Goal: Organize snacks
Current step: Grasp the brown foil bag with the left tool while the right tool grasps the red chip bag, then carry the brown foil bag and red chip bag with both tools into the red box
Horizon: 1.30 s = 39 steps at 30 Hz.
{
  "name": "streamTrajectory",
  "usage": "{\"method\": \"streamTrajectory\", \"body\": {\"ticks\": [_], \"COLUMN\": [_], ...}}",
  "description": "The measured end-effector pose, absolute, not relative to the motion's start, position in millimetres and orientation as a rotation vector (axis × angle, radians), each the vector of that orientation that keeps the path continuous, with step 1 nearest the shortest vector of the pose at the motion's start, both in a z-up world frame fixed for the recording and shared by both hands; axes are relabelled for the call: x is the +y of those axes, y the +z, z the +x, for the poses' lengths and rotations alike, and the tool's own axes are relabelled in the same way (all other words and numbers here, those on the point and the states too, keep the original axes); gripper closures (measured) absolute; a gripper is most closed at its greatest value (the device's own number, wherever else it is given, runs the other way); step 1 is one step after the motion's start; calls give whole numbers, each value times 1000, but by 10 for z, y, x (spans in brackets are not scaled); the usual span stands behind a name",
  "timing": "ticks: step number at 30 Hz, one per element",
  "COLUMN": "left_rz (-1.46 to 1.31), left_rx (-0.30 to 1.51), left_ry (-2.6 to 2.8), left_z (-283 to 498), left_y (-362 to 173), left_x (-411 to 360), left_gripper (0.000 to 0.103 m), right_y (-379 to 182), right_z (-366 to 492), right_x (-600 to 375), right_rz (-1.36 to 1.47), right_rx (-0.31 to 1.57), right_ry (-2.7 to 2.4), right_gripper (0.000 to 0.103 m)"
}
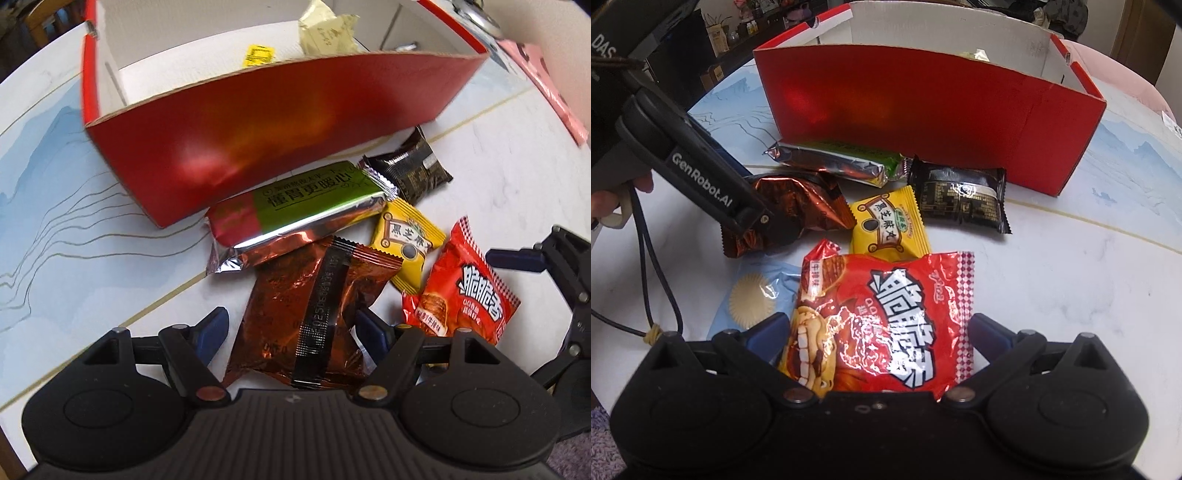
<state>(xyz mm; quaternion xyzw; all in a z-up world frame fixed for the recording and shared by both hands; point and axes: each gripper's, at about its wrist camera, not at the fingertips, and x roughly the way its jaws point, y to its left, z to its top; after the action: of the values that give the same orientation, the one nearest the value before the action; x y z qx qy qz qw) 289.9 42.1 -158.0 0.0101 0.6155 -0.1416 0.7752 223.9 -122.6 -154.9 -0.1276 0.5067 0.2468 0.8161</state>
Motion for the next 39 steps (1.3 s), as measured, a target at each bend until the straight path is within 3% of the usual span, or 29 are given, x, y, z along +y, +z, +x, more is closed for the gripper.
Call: {"method": "streamTrajectory", "body": {"ticks": [2, 4, 10, 15, 19, 23, 39], "left_rz": [10, 0, -52, -102, -133, -167, -266], "left_rx": [1327, 1317, 1293, 1262, 1246, 1232, 1127], "left_ry": [-292, -287, -248, -210, -169, -131, -43], "left_z": [2876, 2842, 2725, 2613, 2529, 2445, 2185], "left_y": [-1572, -1555, -1514, -1487, -1492, -1498, -1129], "left_x": [436, 445, 512, 573, 614, 660, 736], "left_gripper": [29, 39, 47, 54, 54, 55, 59], "right_y": [-1550, -1560, -1587, -1563, -1522, -1504, -1057], "right_z": [2247, 2244, 2265, 2228, 2195, 2176, 2165], "right_x": [-1211, -1202, -1216, -1263, -1289, -1332, -1602], "right_rz": [-271, -273, -243, -234, -231, -221, -110], "right_rx": [1082, 1082, 1093, 1078, 1071, 1064, 977], "right_ry": [521, 518, 525, 533, 526, 527, 506], "right_gripper": [0, 0, 0, 7, 20, 26, 27]}}
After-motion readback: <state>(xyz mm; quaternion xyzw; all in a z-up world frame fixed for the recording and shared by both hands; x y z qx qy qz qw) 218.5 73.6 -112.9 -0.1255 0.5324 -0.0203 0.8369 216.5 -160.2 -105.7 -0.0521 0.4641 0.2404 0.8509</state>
